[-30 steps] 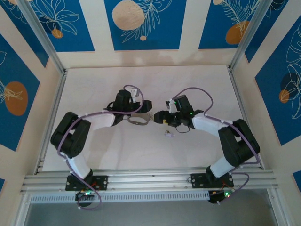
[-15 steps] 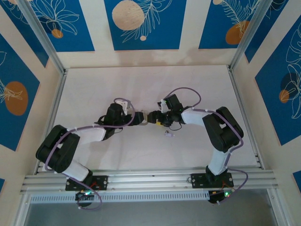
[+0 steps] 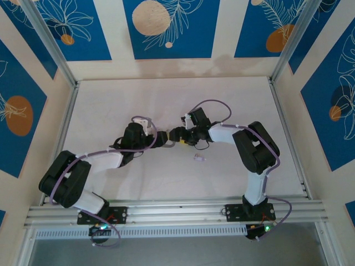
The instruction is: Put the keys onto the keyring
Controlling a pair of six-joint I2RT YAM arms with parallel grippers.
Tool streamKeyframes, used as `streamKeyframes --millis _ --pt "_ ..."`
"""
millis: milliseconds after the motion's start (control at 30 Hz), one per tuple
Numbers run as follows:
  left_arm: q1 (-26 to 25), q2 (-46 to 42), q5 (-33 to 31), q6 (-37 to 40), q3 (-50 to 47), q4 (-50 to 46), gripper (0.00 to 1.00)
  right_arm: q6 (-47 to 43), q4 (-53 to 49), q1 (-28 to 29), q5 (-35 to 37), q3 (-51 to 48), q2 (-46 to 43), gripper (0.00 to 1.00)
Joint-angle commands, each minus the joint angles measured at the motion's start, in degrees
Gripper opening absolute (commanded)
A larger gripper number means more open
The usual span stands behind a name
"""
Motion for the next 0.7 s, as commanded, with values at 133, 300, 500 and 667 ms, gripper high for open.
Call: streamKeyframes --millis 133,300,500,667 --pt "-0.06 -1.89 -0.98 0.84 -1.48 0.09 0.91 -1.09 -2.26 -1.07 -0.51 3.11 1.59 0.74" --pt "-0.06 -2.20 -1.04 1.19 -1.65 -0.25 0.91 -1.19 -2.59 -1.30 -0.55 4.55 2.64 0.74" --pt "0.00 -2.82 -1.26 1.10 -1.96 -0.44 0.91 -2.45 -3.95 -1.38 0.61 4.84 1.60 0.74" --pt "-0.03 -3.34 -1.33 0.48 -2.35 -0.43 0.91 -3.05 -4.60 -1.52 0.46 4.38 0.27 0.73"
